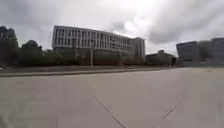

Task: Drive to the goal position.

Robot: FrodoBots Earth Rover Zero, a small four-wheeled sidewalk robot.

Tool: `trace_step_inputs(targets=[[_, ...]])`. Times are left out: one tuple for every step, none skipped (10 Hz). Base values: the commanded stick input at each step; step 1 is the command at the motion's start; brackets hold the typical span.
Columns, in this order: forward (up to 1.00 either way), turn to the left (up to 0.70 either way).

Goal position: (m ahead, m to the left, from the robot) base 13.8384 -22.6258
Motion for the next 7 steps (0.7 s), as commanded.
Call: trace_step_inputs(targets=[[1.00,-0.40],[1.00,-0.40],[1.00,-0.40],[1.00,-0.40],[1.00,-0.40],[1.00,-0.40],[1.00,-0.40]])
